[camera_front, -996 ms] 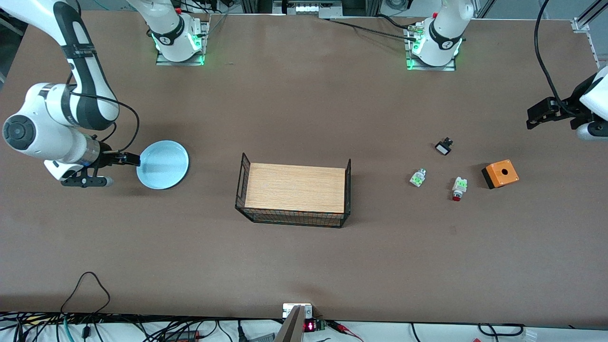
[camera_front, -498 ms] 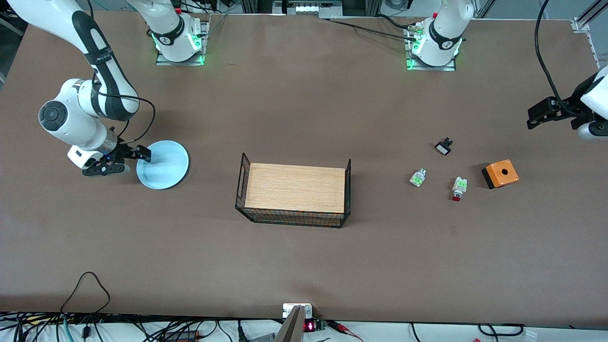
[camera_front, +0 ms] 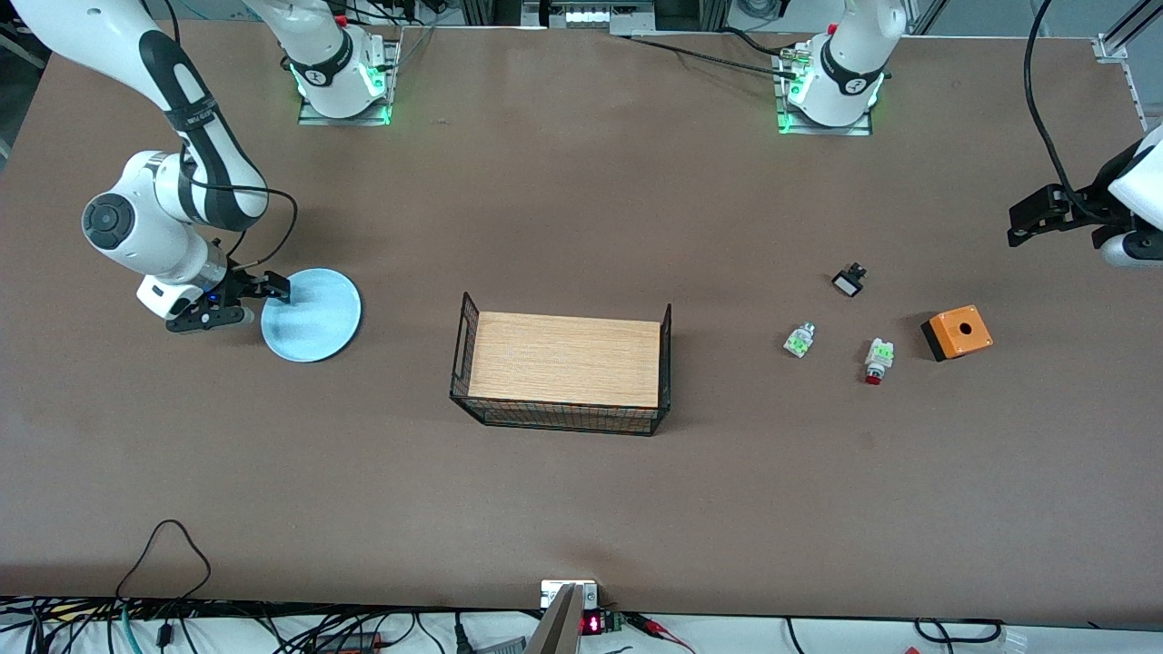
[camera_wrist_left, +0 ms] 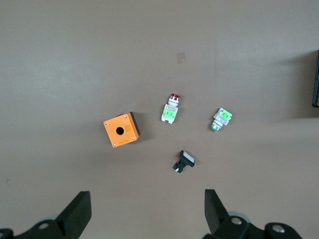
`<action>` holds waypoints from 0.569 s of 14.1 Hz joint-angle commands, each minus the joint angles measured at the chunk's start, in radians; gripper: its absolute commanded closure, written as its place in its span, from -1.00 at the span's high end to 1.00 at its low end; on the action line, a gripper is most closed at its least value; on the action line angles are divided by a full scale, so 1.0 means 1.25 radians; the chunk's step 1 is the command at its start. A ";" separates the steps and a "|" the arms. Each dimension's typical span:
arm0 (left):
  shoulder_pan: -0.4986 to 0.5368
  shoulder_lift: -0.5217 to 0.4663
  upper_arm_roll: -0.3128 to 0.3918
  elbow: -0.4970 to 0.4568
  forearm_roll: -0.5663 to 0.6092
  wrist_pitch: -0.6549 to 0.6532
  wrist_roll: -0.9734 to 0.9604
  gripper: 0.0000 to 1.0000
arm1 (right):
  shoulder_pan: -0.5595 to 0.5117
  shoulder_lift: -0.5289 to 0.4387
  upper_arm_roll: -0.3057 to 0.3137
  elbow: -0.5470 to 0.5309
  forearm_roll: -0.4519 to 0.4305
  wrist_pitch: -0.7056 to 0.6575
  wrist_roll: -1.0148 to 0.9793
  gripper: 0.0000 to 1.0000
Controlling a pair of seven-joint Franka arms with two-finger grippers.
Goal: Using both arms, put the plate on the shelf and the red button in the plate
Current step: 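Grasp the plate rim with the right gripper and tilt it up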
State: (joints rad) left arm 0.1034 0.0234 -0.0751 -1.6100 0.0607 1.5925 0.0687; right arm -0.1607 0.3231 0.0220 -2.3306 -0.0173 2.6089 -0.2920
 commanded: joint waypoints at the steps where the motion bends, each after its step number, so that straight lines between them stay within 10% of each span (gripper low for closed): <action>1: 0.007 0.011 -0.004 0.022 -0.013 -0.011 0.022 1.00 | -0.015 0.005 0.007 -0.005 -0.008 0.016 -0.014 0.91; 8: 0.009 0.011 -0.004 0.020 -0.014 -0.015 0.024 1.00 | -0.014 0.011 0.007 -0.006 -0.008 0.026 -0.016 0.47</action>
State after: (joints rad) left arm 0.1041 0.0241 -0.0752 -1.6100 0.0607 1.5925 0.0708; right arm -0.1650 0.3350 0.0221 -2.3305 -0.0173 2.6198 -0.2946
